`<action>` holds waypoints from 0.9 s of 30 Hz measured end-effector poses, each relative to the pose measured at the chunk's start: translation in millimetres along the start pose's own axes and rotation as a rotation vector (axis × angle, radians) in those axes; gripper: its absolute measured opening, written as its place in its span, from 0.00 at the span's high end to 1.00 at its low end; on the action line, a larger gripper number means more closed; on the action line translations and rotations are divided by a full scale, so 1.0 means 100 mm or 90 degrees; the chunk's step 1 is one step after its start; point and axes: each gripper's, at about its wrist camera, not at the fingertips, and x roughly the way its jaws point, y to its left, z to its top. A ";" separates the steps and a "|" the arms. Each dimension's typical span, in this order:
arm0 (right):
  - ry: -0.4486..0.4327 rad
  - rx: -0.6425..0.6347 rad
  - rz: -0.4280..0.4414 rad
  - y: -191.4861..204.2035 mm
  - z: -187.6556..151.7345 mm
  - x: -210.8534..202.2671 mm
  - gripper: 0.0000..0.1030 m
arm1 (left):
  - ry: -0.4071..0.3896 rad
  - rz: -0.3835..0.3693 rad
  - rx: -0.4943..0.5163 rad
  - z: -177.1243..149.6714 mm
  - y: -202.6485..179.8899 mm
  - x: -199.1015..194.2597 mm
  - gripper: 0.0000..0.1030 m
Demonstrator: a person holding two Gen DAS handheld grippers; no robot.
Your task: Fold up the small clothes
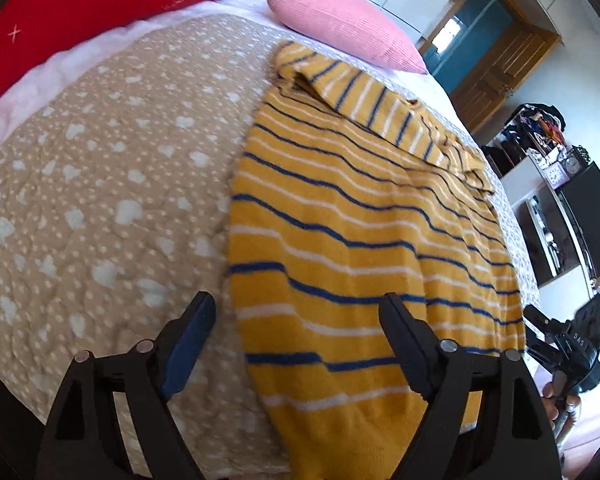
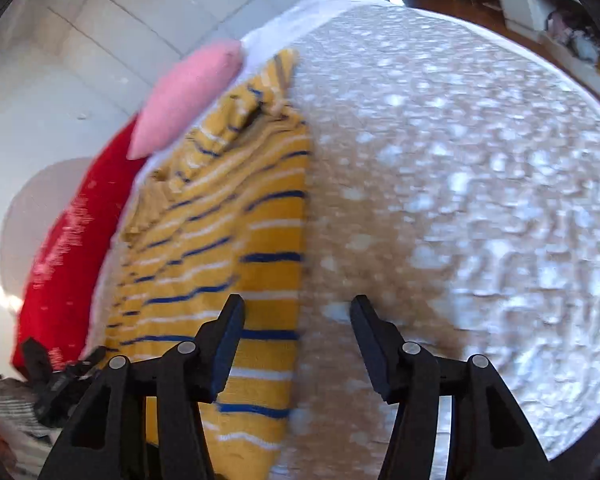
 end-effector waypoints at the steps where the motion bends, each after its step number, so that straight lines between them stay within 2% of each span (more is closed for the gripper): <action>1: 0.011 0.001 0.026 0.02 -0.01 0.03 0.41 | -0.001 -0.001 -0.004 -0.03 -0.02 -0.01 0.20; 2: 0.021 0.001 0.042 0.05 -0.04 0.08 0.41 | -0.001 -0.001 -0.006 -0.04 -0.03 0.00 0.21; 5: 0.038 -0.008 0.074 0.13 -0.17 0.18 0.41 | 0.005 -0.013 -0.023 -0.13 -0.06 -0.05 0.31; 8: 0.055 0.006 0.137 0.17 -0.30 0.21 0.41 | 0.018 -0.028 -0.024 -0.24 -0.12 -0.05 0.31; 10: 0.078 0.007 0.175 0.22 -0.47 0.24 0.41 | 0.010 -0.010 -0.005 -0.32 -0.21 -0.02 0.31; 11: 0.085 -0.004 0.171 0.26 -0.57 0.26 0.41 | 0.009 0.006 0.006 -0.35 -0.27 0.00 0.31; 13: 0.070 -0.034 0.140 0.34 -0.68 0.25 0.48 | 0.013 0.032 0.022 -0.35 -0.34 0.01 0.31; 14: 0.060 -0.044 0.111 0.38 -0.70 0.25 0.63 | 0.017 0.036 0.024 -0.32 -0.35 0.01 0.52; 15: 0.060 -0.043 0.097 0.40 -0.70 0.26 0.81 | 0.022 0.032 0.018 -0.28 -0.33 0.00 0.94; 16: 0.063 -0.029 0.084 0.39 -0.67 0.28 0.85 | 0.042 0.015 0.002 -0.23 -0.29 0.00 0.91; 17: 0.068 -0.008 0.084 0.37 -0.64 0.31 0.86 | 0.047 -0.002 -0.021 -0.20 -0.23 -0.02 0.92; 18: 0.069 0.004 0.090 0.35 -0.59 0.33 0.87 | 0.043 -0.020 -0.049 -0.17 -0.15 -0.09 0.92; 20: 0.072 0.013 0.100 0.35 -0.56 0.31 0.88 | 0.030 -0.033 -0.063 -0.17 -0.11 -0.24 0.92; 23: 0.073 -0.002 0.123 0.37 -0.57 0.13 0.89 | 0.013 -0.063 -0.064 -0.23 -0.11 -0.51 0.92; 27: 0.081 -0.039 0.135 0.39 -0.70 -0.19 0.90 | 0.007 -0.071 -0.053 -0.41 -0.14 -0.71 0.92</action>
